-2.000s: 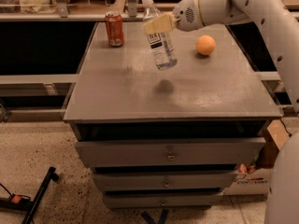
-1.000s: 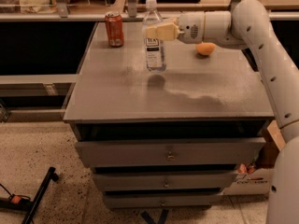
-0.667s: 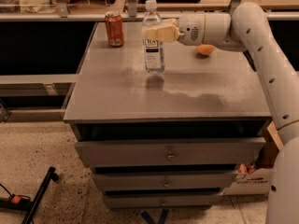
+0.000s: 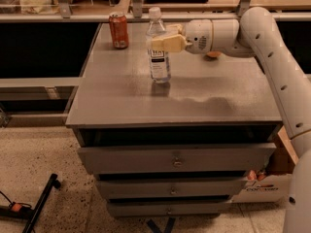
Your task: Place blue plastic bottle upright
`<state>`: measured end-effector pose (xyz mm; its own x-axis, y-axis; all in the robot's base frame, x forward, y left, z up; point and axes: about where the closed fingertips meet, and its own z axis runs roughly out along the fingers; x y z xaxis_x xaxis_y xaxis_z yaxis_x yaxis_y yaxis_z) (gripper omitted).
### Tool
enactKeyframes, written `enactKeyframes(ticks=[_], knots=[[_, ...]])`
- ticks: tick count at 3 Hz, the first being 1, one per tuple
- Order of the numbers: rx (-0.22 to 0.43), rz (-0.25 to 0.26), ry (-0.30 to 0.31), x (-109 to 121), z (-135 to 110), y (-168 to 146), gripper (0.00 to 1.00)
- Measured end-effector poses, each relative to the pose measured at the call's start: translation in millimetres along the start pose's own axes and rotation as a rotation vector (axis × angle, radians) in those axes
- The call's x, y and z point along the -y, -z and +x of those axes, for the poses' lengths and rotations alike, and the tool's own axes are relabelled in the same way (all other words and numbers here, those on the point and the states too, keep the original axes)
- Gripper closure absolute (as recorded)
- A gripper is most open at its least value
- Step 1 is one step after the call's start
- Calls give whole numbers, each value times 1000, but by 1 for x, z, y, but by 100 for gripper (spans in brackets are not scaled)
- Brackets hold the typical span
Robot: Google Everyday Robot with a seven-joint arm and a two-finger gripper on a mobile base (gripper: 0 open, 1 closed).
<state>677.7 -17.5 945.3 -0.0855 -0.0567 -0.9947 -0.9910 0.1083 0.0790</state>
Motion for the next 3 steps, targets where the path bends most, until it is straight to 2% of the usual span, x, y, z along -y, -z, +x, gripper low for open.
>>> enactKeyframes(ticks=[1,3], knots=[[-35,0,46,-9,8,-1,100],[4,6,60,-17,20,2,59]])
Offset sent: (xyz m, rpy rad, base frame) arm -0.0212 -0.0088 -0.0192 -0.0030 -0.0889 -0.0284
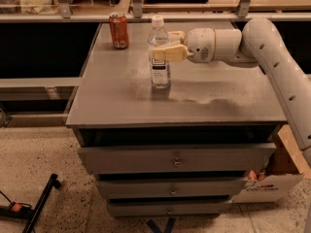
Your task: Place blue plastic bottle upright
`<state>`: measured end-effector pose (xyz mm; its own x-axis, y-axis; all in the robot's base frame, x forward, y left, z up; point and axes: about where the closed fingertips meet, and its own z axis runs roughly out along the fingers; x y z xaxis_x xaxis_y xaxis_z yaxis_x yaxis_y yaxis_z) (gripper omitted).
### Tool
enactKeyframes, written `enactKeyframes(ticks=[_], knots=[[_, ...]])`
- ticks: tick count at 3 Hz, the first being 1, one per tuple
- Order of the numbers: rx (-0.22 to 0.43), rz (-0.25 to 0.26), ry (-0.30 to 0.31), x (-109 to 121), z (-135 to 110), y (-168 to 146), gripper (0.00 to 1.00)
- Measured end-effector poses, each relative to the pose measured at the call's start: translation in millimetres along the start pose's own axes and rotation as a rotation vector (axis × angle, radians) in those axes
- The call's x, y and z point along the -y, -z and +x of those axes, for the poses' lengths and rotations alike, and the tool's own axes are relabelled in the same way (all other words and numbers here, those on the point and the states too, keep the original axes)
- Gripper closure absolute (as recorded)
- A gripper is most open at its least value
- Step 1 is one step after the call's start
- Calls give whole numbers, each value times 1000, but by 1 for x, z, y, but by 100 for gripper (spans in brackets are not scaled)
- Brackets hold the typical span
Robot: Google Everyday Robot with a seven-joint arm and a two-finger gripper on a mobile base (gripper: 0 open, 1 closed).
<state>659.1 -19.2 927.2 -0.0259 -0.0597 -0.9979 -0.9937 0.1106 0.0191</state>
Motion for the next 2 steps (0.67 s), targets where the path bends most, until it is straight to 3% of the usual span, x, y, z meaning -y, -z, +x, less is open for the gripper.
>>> enactKeyframes(ticks=[2], knots=[[0,-2,0,0,-1,-1,12]])
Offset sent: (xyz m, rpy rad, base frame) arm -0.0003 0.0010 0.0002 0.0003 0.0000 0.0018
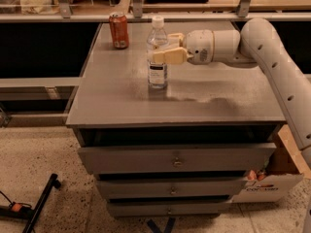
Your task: Place blue plastic bottle upright
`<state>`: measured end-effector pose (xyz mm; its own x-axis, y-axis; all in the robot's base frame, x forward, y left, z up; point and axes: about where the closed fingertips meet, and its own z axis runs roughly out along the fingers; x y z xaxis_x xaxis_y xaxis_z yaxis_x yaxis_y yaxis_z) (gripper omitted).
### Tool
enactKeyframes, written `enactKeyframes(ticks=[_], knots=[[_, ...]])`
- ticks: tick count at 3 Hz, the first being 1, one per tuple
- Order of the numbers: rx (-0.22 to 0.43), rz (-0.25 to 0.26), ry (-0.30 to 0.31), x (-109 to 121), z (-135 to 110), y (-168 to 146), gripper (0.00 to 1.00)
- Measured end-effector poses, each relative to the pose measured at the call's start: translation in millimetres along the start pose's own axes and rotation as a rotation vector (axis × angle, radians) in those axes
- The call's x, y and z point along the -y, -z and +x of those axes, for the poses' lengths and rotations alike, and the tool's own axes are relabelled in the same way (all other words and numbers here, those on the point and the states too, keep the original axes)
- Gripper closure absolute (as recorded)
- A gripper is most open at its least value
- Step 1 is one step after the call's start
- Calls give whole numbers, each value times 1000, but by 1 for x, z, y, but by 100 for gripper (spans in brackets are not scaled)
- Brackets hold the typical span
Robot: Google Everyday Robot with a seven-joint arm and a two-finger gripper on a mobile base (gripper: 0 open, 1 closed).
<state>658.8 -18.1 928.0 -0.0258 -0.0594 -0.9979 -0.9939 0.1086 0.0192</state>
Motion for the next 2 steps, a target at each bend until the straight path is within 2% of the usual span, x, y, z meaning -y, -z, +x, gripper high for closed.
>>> enactKeyframes(ticks=[1,2], knots=[[0,-4,0,-1,0,-3,0],[0,-5,0,-1,0,-3,0]])
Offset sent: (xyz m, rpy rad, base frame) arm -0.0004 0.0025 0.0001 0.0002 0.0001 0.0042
